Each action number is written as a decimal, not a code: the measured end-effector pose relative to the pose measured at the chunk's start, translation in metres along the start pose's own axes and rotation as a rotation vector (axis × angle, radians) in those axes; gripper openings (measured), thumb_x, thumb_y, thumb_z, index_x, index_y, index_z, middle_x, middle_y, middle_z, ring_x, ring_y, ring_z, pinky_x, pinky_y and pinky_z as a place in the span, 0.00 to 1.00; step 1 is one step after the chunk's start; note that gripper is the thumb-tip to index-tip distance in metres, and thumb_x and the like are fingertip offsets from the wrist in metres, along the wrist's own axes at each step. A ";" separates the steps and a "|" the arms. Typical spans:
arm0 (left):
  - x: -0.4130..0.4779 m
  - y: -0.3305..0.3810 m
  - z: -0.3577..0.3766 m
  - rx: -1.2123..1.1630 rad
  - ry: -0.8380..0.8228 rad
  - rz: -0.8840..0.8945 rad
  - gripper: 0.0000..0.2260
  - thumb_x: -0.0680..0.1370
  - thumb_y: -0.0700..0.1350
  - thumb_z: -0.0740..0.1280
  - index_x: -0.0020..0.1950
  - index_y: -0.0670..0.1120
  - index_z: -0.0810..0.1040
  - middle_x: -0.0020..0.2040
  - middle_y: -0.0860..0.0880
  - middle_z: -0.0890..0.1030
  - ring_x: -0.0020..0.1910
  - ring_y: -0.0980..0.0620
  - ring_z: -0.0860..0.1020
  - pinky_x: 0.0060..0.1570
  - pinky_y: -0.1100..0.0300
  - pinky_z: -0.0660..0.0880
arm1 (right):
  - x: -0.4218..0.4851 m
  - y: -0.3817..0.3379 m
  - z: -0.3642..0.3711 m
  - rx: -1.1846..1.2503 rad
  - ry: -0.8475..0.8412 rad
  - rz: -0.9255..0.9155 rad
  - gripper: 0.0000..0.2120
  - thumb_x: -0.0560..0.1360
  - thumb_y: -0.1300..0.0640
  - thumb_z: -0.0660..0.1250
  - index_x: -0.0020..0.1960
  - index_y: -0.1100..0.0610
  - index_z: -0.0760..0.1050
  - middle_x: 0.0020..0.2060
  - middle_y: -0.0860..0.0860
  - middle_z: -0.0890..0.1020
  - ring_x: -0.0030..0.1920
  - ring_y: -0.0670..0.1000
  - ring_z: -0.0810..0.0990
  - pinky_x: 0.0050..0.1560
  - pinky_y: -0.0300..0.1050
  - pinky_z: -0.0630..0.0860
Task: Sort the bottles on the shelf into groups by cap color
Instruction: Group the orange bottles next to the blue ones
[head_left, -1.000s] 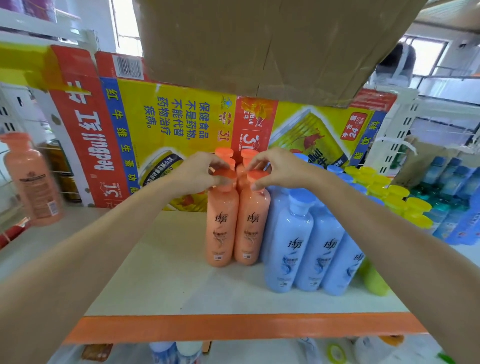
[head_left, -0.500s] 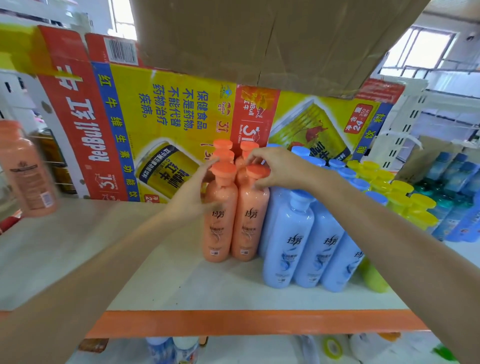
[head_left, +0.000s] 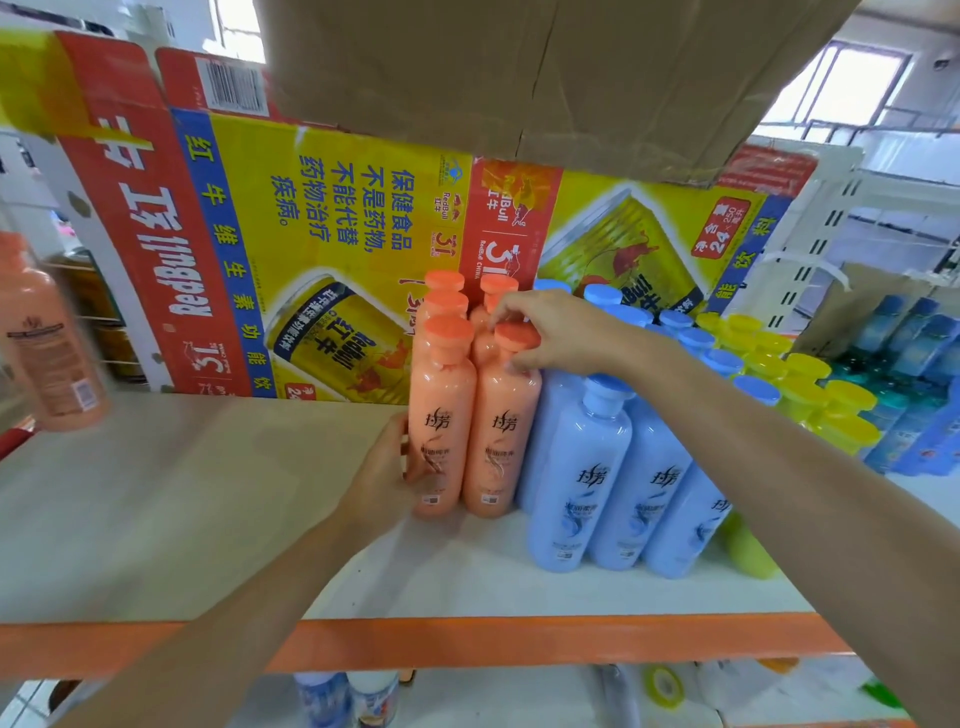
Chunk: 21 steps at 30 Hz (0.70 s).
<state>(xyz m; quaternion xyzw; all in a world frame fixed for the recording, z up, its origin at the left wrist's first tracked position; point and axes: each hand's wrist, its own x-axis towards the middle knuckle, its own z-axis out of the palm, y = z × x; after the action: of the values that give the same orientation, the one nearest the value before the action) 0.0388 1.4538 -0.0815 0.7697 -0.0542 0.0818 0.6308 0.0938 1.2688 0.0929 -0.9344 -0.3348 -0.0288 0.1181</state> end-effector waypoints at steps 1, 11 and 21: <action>0.000 -0.001 0.000 0.016 0.000 0.004 0.32 0.67 0.29 0.71 0.57 0.58 0.64 0.55 0.54 0.75 0.57 0.49 0.73 0.56 0.49 0.74 | 0.000 0.000 0.000 0.000 0.002 0.003 0.20 0.69 0.58 0.72 0.60 0.55 0.72 0.58 0.51 0.75 0.59 0.50 0.71 0.52 0.42 0.67; -0.002 0.001 0.002 0.035 0.010 -0.010 0.32 0.68 0.30 0.71 0.62 0.53 0.62 0.54 0.56 0.74 0.57 0.51 0.73 0.56 0.48 0.74 | 0.001 0.000 0.000 -0.025 -0.015 -0.013 0.20 0.70 0.58 0.71 0.60 0.56 0.71 0.55 0.51 0.75 0.52 0.47 0.70 0.44 0.40 0.62; -0.007 0.008 0.005 0.060 0.036 0.014 0.29 0.69 0.28 0.69 0.61 0.50 0.63 0.50 0.59 0.73 0.49 0.65 0.73 0.41 0.69 0.74 | 0.000 -0.001 0.000 -0.003 -0.037 -0.014 0.20 0.70 0.59 0.71 0.61 0.56 0.70 0.57 0.51 0.75 0.51 0.46 0.69 0.42 0.39 0.62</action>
<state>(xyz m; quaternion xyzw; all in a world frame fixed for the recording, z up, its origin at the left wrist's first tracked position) 0.0304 1.4471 -0.0760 0.7863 -0.0460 0.1016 0.6077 0.0926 1.2695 0.0932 -0.9326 -0.3433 -0.0128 0.1104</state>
